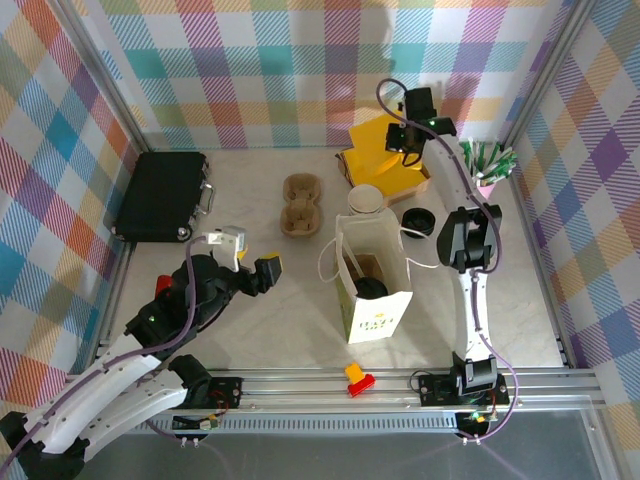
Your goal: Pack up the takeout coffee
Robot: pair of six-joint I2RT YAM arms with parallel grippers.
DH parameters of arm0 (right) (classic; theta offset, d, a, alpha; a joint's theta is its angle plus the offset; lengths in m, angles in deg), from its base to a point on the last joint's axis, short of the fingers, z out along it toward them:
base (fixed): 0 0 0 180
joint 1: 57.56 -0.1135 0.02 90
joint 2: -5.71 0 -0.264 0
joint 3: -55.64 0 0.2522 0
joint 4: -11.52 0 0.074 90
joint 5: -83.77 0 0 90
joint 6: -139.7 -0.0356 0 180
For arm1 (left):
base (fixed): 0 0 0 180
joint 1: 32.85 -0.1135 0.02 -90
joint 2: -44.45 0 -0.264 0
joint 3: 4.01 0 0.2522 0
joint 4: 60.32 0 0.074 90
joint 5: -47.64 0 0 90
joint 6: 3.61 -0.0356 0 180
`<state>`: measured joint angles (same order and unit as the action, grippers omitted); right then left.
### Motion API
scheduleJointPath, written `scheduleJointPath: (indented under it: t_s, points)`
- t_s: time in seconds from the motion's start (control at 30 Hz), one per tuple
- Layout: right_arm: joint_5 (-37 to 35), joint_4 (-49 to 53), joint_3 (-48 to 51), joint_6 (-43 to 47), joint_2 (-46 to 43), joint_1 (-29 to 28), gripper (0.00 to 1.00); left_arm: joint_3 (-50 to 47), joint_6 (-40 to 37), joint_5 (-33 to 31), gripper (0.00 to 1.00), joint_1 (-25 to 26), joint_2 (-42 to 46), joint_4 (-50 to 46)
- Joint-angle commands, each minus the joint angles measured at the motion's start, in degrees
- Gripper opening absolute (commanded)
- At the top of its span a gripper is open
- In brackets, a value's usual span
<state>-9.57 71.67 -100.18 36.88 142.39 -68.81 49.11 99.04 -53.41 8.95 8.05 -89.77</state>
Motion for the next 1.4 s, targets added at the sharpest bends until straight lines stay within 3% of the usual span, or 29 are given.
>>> scheduleJointPath:
  t_s: [0.0, 0.27, 0.43, 0.73, 0.87, 1.0, 1.17, 1.37]
  points:
    - [1.2, 1.5, -0.1, 0.5, -4.2, 0.3, 0.1, 1.6, 0.8, -0.1, 0.83, -0.7, 1.5, -1.9]
    - [4.0, 4.8, -0.2, -0.2, -12.3, 0.2, 0.09, 2.5, 0.9, 0.8, 0.83, -0.7, 3.4, -3.5]
    - [10.0, 8.9, -0.1, -2.6, -18.7, 0.3, 0.1, 4.5, 1.0, 2.3, 0.83, -0.7, 2.9, -5.0]
    - [33.6, 18.0, 2.6, -12.1, -30.3, -0.2, 0.16, 13.4, 6.9, 11.9, 0.81, -0.7, -6.1, -9.7]
    - [40.5, 18.7, 8.0, -16.1, -36.9, -1.8, 0.07, 17.6, 9.0, 19.6, 0.82, -0.7, -10.7, -9.5]
    - [43.4, 15.2, 16.2, -21.2, -45.1, -3.7, 0.07, 20.6, 14.0, 24.8, 0.82, -0.6, -14.0, -7.8]
    - [43.5, 4.5, 32.3, -29.5, -59.2, -6.8, 0.0, 22.6, 22.8, 26.6, 0.79, 0.0, -17.1, -5.8]
    - [40.6, 1.0, 45.7, -34.8, -69.5, -11.3, 0.01, 22.9, 27.9, 25.4, 0.77, 3.9, -19.6, -2.3]
